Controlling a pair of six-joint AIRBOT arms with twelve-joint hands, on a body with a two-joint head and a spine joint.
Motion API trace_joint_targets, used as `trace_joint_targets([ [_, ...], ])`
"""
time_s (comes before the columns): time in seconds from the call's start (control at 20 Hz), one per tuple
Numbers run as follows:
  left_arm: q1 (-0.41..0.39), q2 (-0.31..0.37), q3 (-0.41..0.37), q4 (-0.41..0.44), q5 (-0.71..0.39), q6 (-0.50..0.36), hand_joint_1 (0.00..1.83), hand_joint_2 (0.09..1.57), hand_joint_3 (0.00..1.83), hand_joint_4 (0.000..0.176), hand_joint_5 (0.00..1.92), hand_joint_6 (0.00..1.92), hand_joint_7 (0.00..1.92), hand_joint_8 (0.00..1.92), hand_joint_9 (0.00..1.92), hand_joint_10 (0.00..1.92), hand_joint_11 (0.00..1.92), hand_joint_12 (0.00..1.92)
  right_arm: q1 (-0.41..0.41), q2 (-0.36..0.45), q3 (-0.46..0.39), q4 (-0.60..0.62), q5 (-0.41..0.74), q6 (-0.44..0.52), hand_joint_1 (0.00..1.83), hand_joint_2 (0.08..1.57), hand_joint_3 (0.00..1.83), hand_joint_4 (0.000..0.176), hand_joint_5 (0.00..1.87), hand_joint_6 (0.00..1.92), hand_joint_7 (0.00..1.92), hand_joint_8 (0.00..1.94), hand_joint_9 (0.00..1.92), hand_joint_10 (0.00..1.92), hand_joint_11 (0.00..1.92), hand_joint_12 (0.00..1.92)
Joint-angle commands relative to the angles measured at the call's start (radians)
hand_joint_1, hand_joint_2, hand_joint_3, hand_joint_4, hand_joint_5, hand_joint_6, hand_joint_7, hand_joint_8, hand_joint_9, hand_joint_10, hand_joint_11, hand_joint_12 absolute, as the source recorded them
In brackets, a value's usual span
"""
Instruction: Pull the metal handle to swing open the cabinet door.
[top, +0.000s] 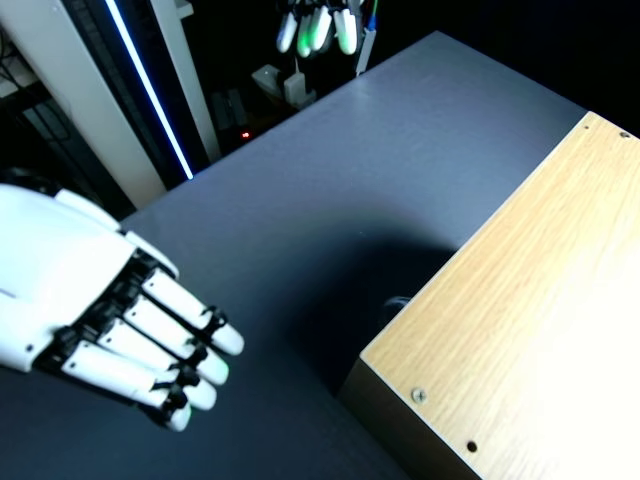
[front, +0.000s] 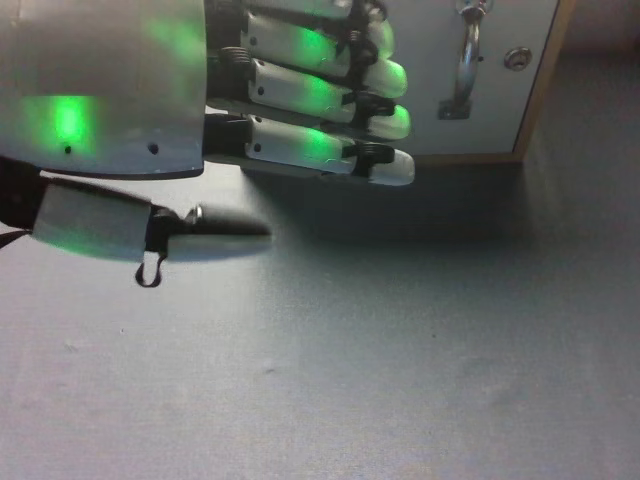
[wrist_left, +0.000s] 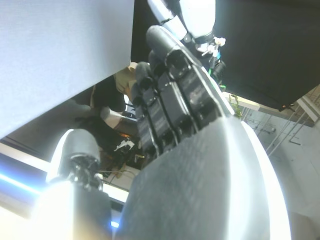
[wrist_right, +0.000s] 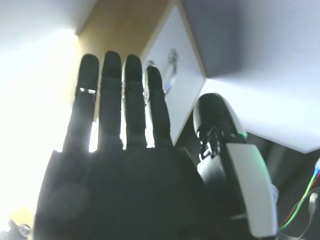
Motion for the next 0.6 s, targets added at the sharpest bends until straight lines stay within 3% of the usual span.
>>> trace_joint_targets([
  [0.0, -0.010, 0.007, 0.001, -0.092, -0.021, 0.009, 0.00, 1.57, 0.02, 0.000, 0.40, 0.00, 0.43, 0.00, 0.40, 0.00, 0.03, 0.80, 0.007, 0.009, -0.006, 0.008, 0.091, -0.003, 0.00, 1.57, 0.06, 0.000, 0.34, 0.01, 0.36, 0.00, 0.34, 0.01, 0.00, 0.87],
  [0.35, -0.010, 0.007, 0.001, -0.092, -0.021, 0.009, 0.00, 1.57, 0.02, 0.000, 0.42, 0.01, 0.44, 0.01, 0.42, 0.01, 0.04, 0.81, -0.005, -0.010, 0.003, -0.029, 0.067, -0.003, 0.00, 1.57, 0.06, 0.000, 0.35, 0.01, 0.37, 0.00, 0.35, 0.01, 0.00, 0.87],
  [0.55, -0.010, 0.007, 0.001, -0.092, -0.021, 0.009, 0.00, 1.57, 0.02, 0.000, 0.42, 0.00, 0.44, 0.00, 0.42, 0.00, 0.04, 0.81, -0.093, -0.049, 0.024, -0.015, 0.067, -0.003, 0.00, 1.57, 0.06, 0.000, 0.36, 0.01, 0.37, 0.00, 0.35, 0.01, 0.00, 0.87],
])
